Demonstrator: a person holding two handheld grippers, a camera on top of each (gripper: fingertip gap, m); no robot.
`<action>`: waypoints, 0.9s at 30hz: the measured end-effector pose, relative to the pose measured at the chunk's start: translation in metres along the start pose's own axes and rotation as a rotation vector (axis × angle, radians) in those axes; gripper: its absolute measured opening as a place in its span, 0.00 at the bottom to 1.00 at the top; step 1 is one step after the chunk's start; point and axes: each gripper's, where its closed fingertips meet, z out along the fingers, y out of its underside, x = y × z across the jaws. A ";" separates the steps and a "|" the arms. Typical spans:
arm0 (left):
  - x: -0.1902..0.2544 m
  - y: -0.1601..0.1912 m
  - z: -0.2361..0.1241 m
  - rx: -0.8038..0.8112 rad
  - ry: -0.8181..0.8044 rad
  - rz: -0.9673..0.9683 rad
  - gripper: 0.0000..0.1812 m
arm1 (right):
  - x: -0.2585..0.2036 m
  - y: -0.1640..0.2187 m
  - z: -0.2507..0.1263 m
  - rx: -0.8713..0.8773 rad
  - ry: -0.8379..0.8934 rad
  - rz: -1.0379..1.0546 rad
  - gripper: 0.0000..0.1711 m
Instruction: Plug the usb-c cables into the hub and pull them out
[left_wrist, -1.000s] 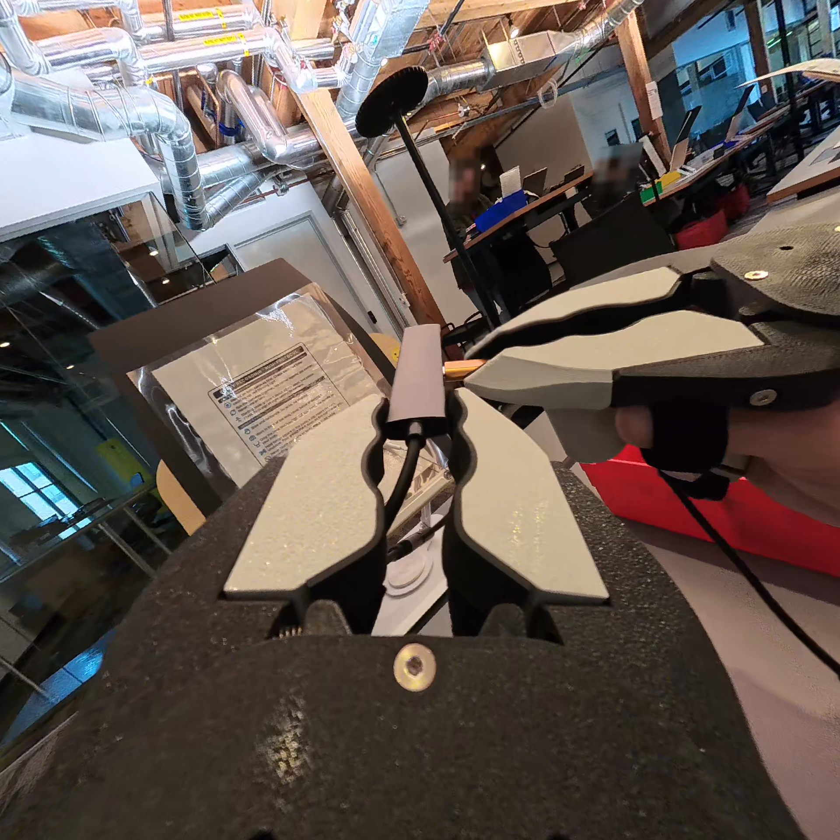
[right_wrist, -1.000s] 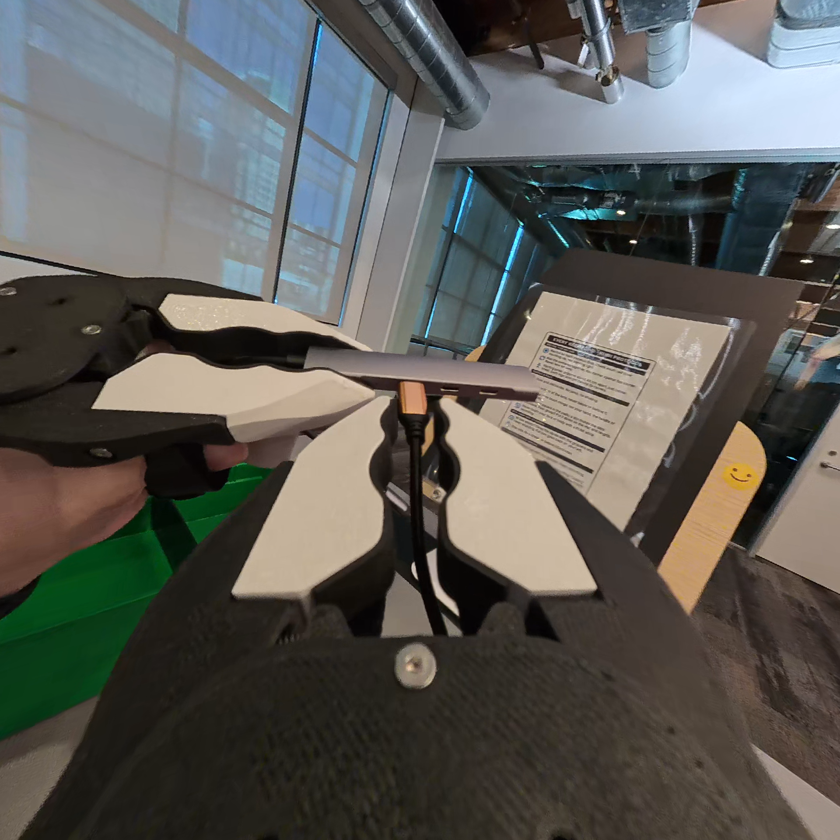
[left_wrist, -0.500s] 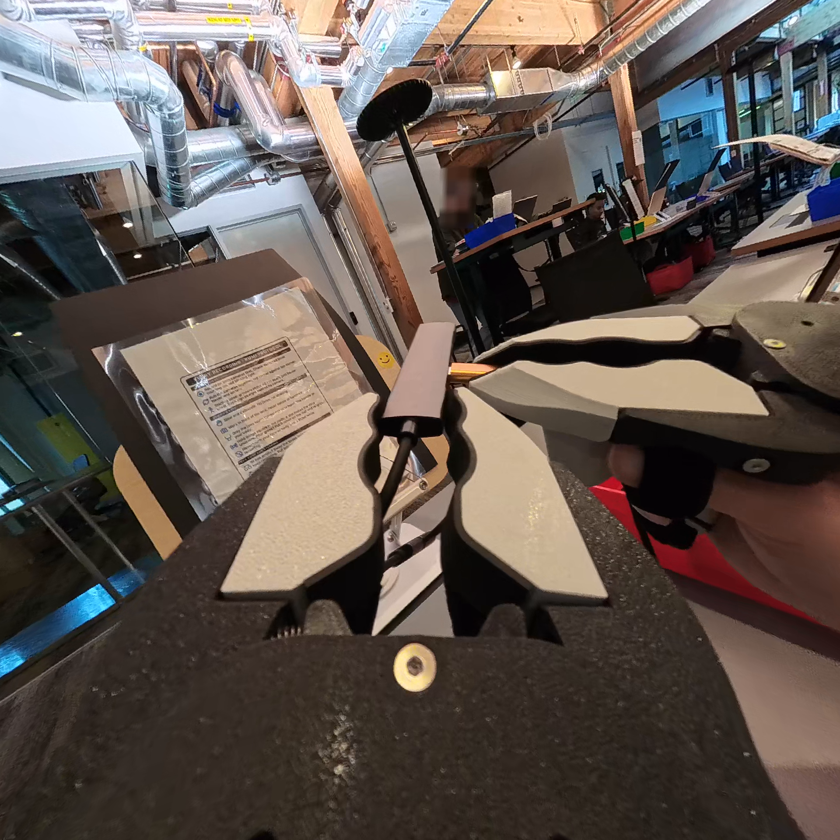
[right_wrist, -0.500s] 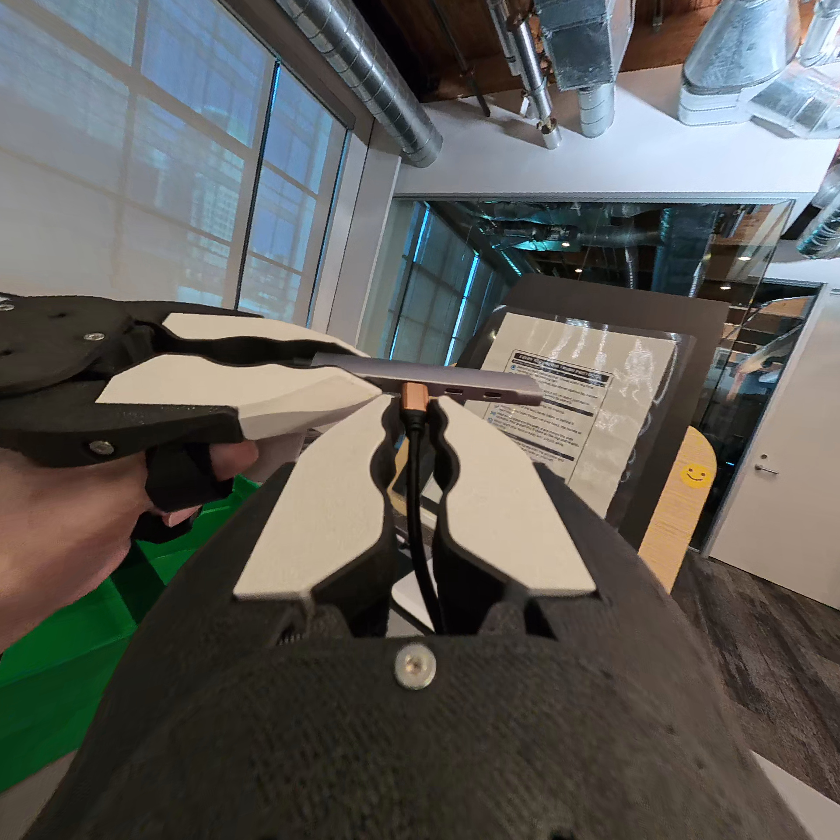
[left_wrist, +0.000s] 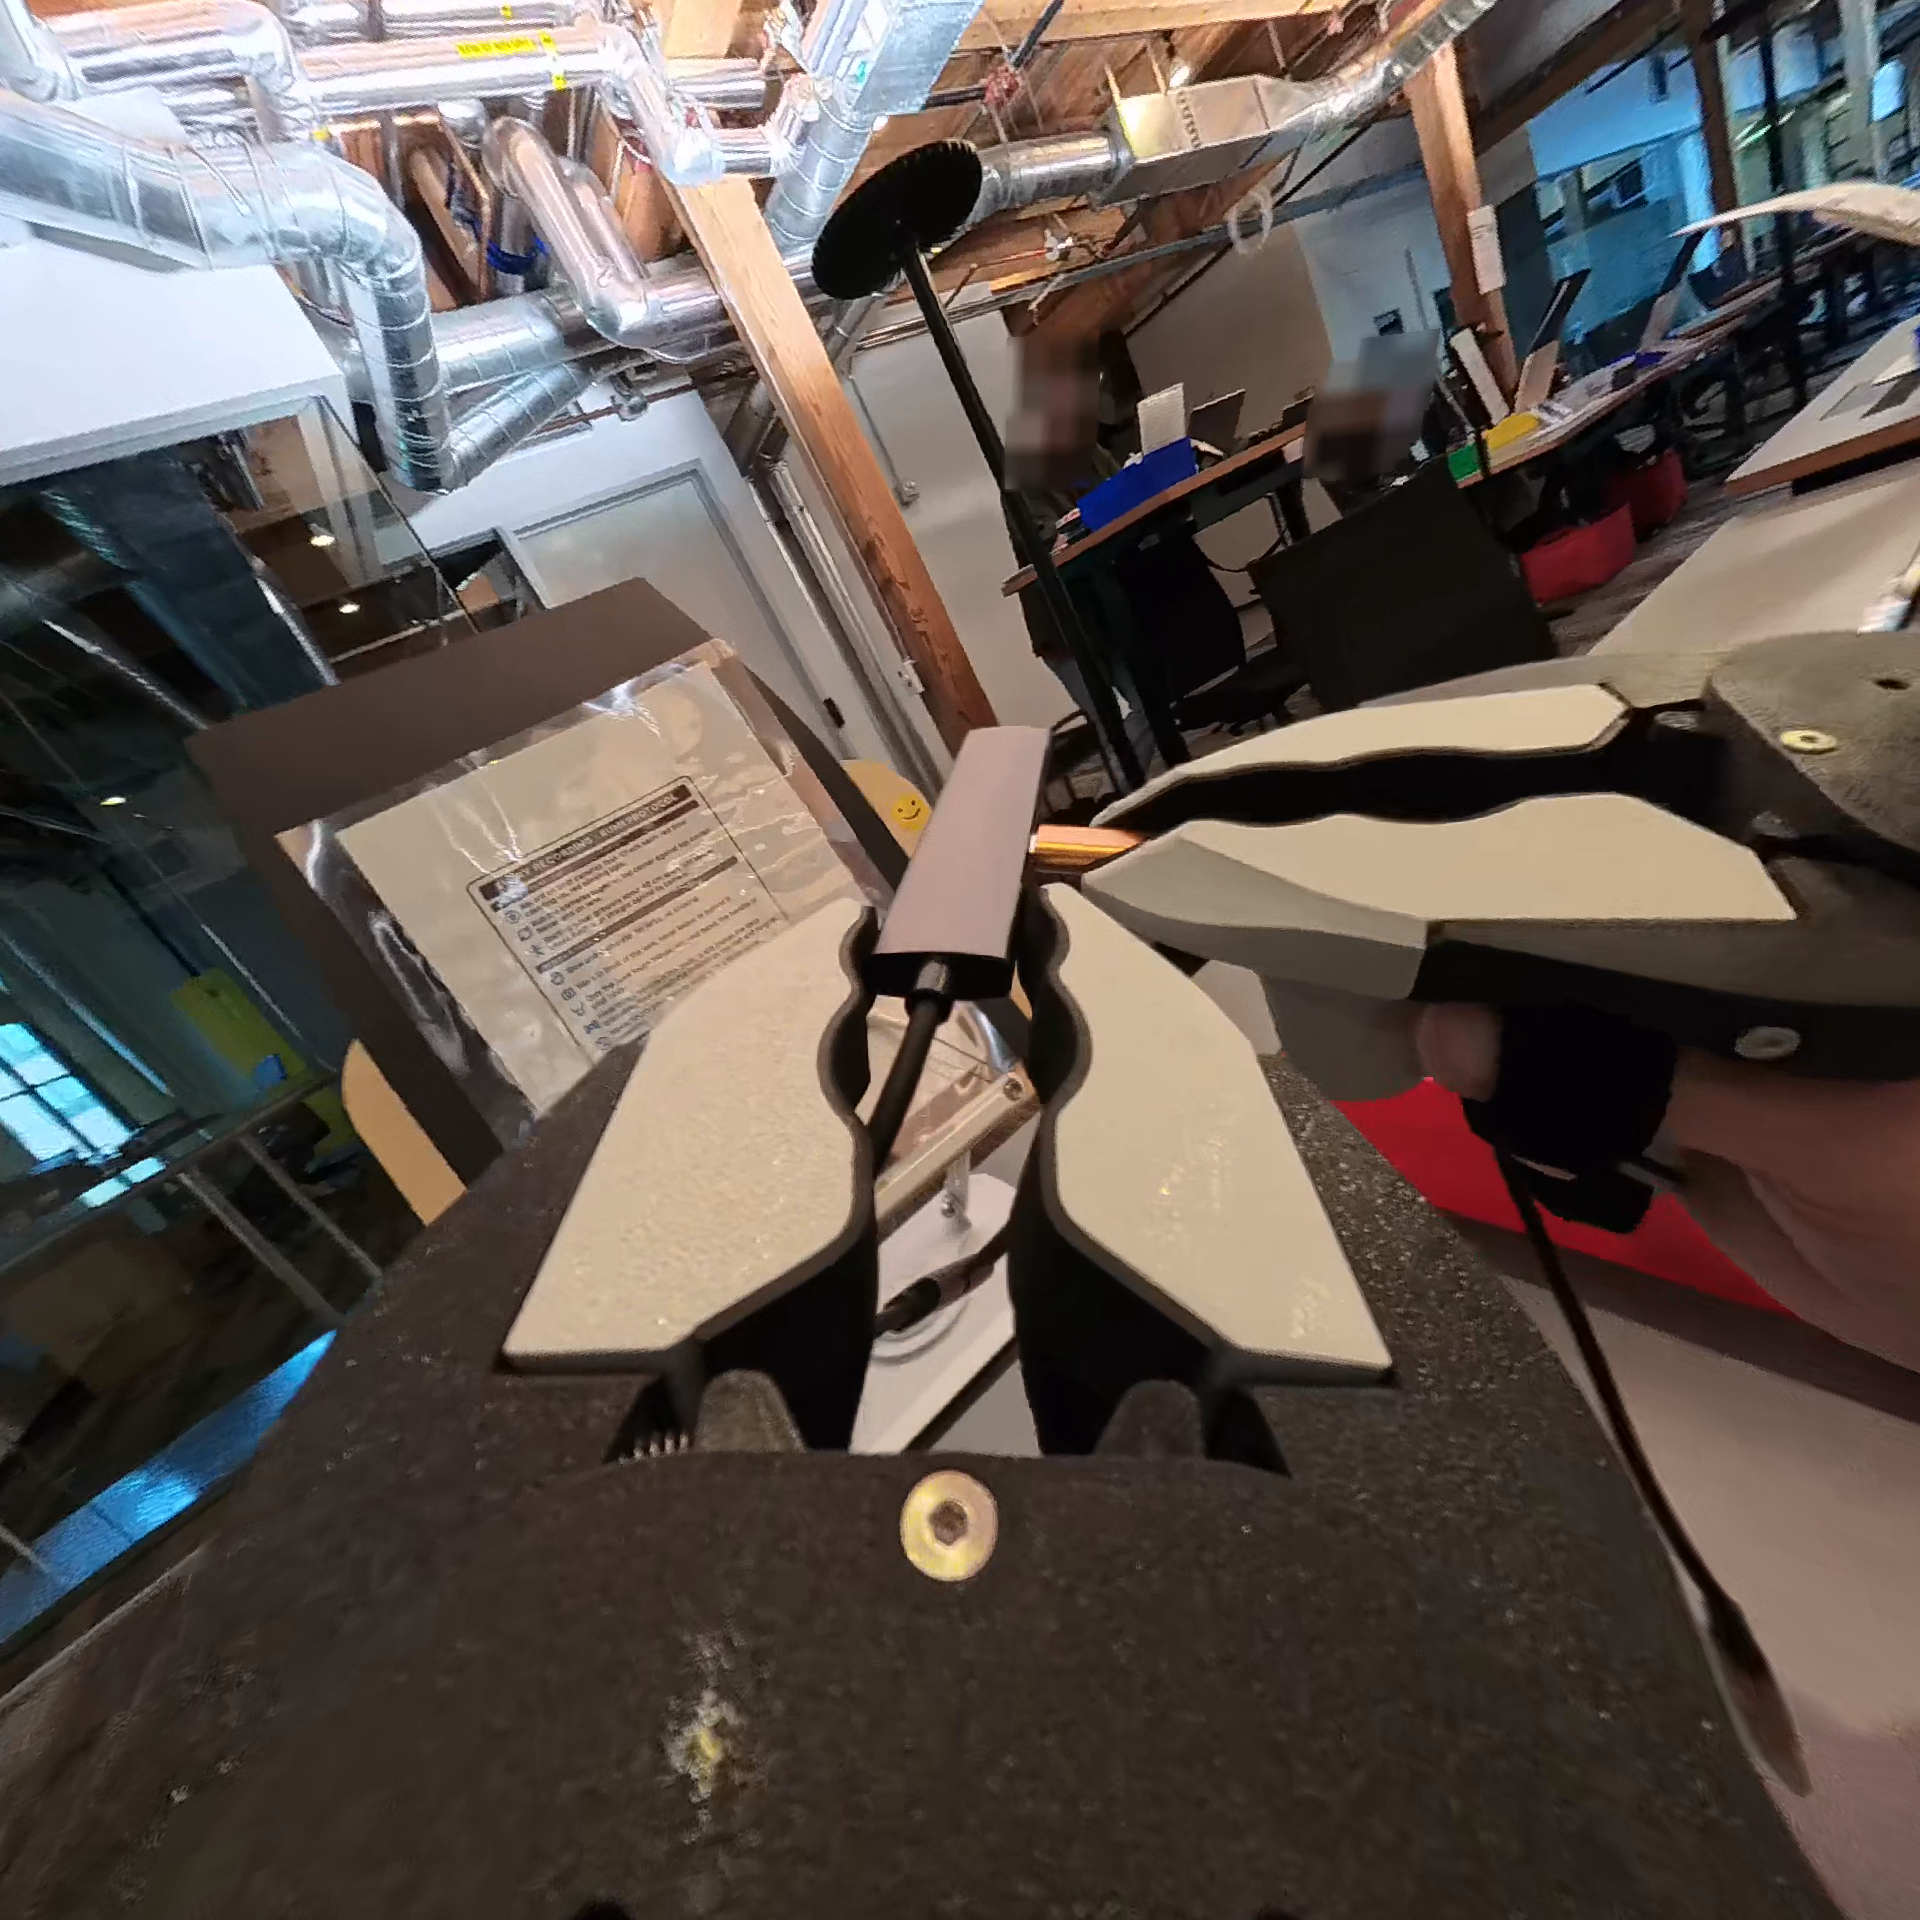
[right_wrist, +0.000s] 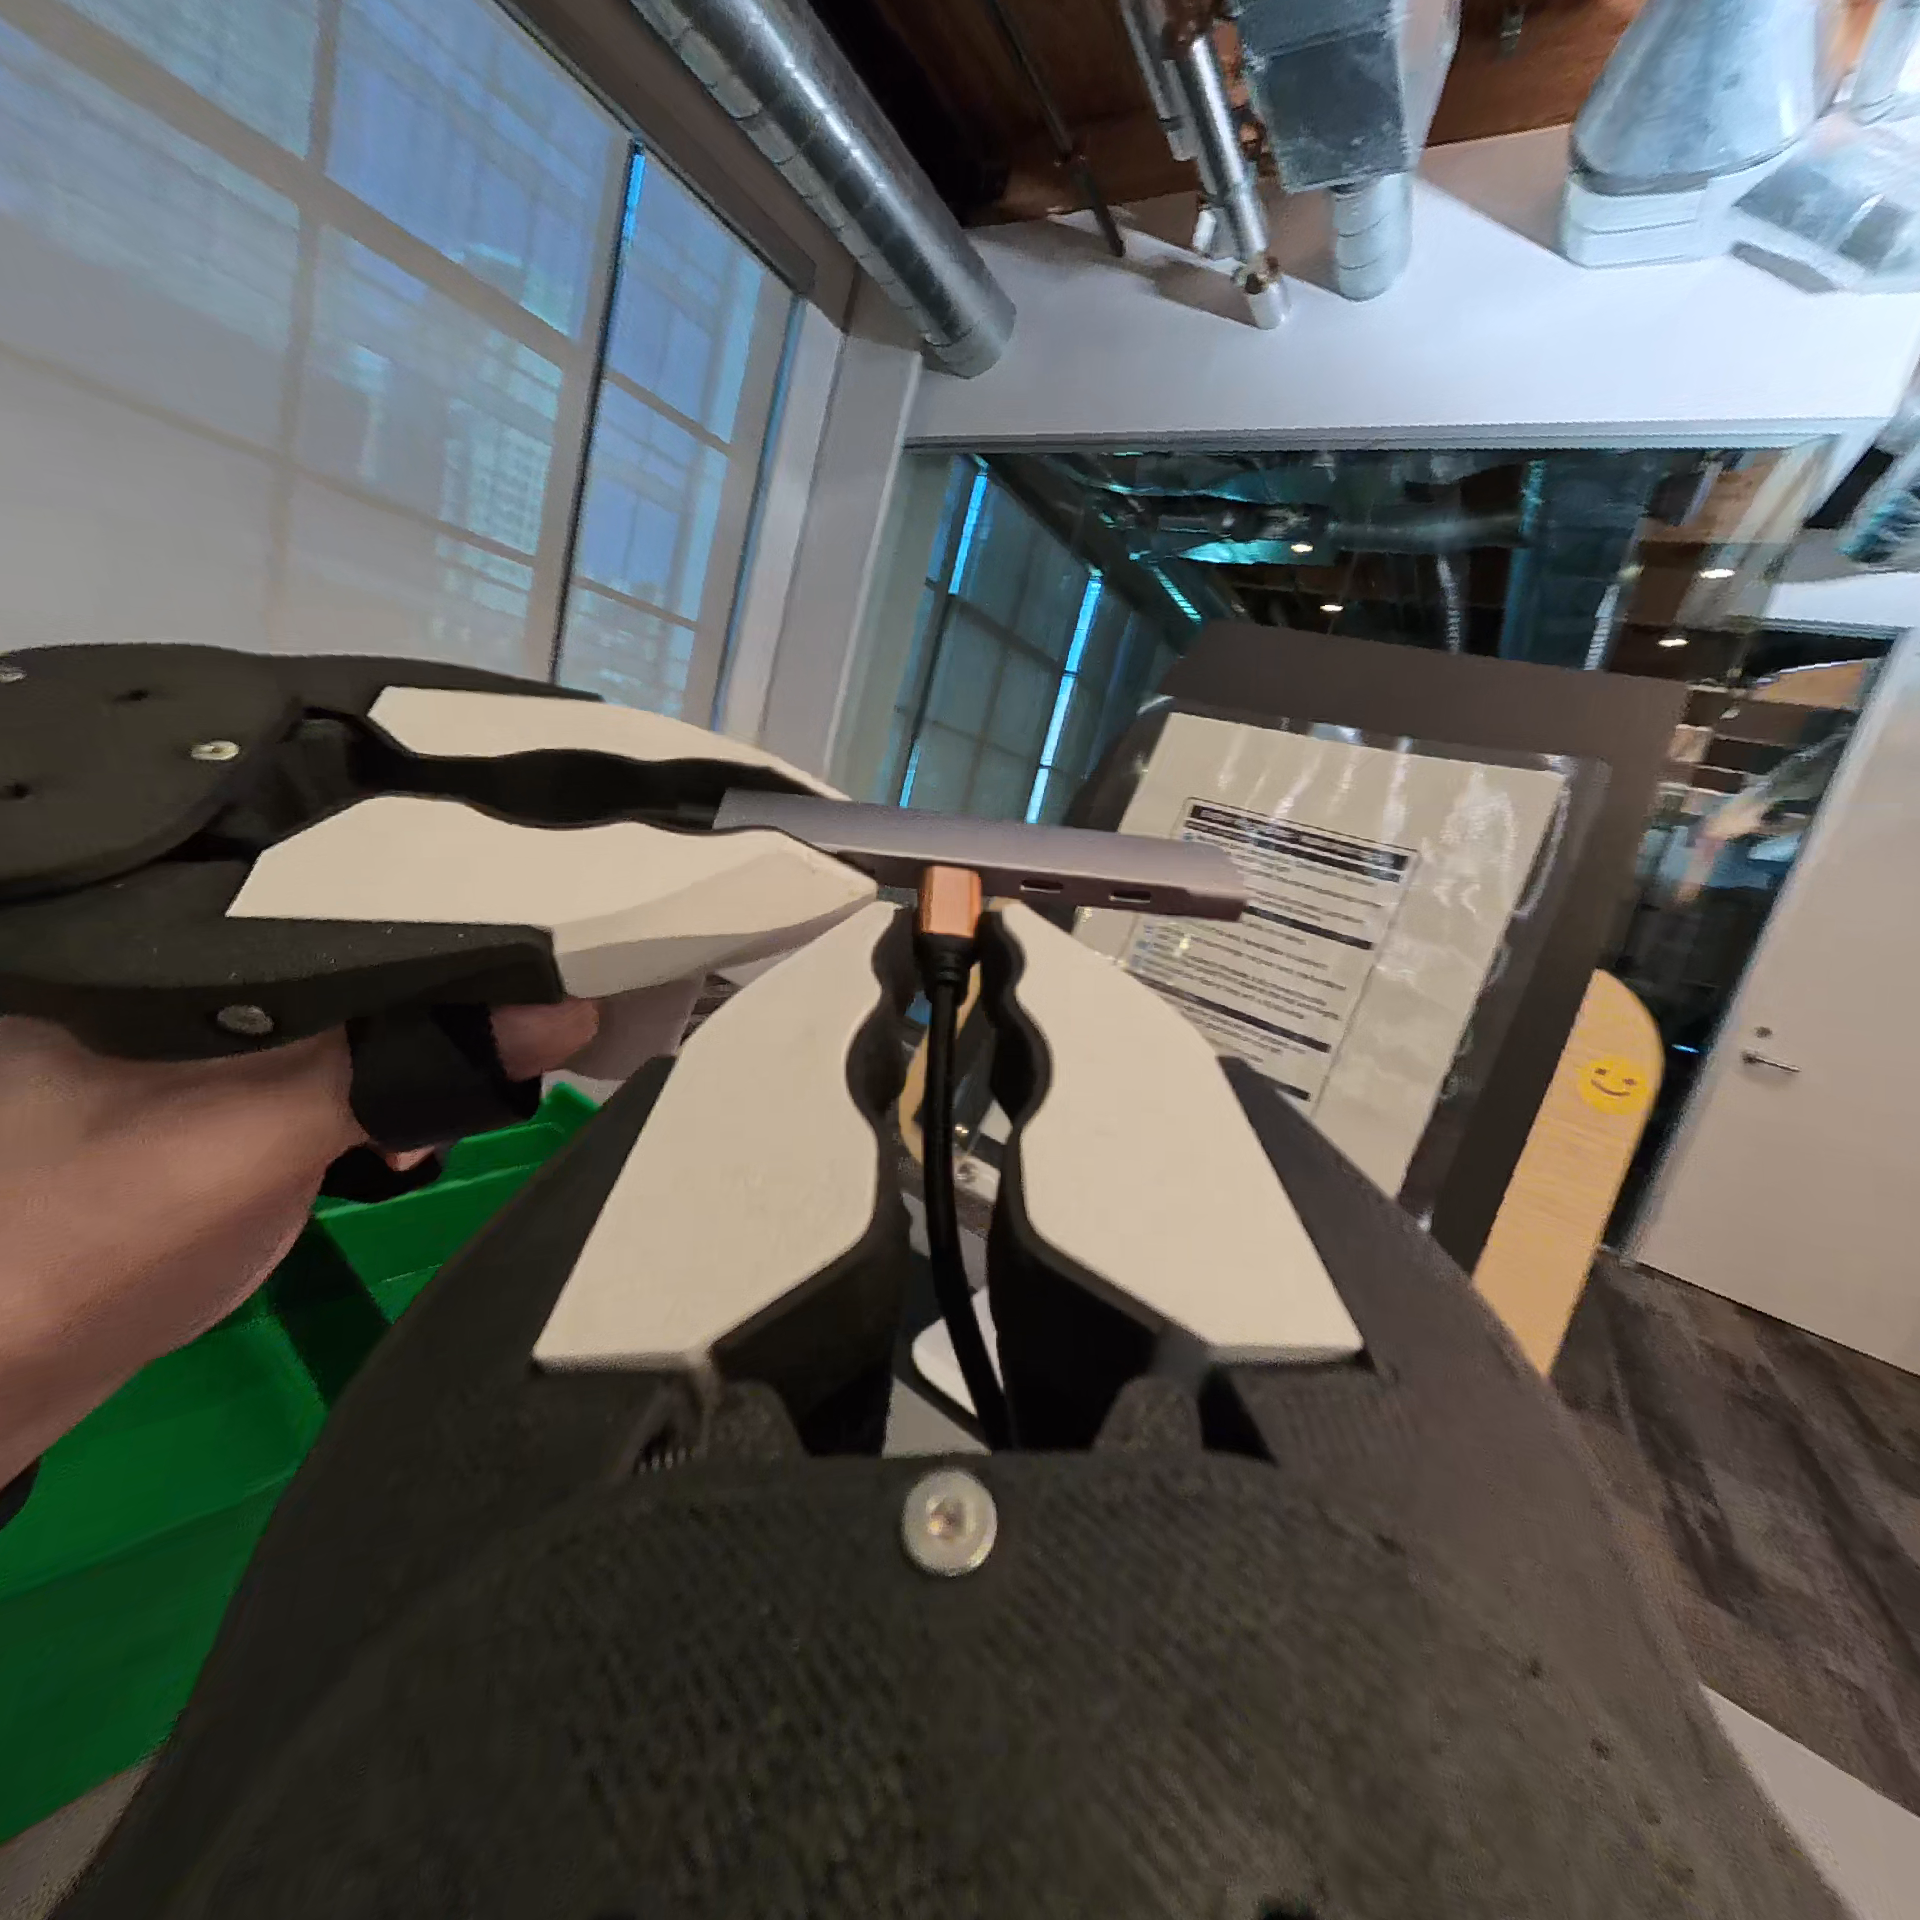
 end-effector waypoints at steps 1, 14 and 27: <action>0.000 0.000 0.000 -0.007 -0.010 0.011 0.14 | 0.000 0.000 0.000 -0.003 0.017 -0.011 0.08; -0.001 -0.005 -0.006 -0.009 0.032 -0.011 0.14 | -0.006 -0.005 -0.001 0.004 -0.029 -0.018 0.08; -0.075 -0.019 -0.062 0.094 0.043 -0.291 0.13 | 0.031 -0.058 -0.039 -0.071 -0.227 -0.097 0.08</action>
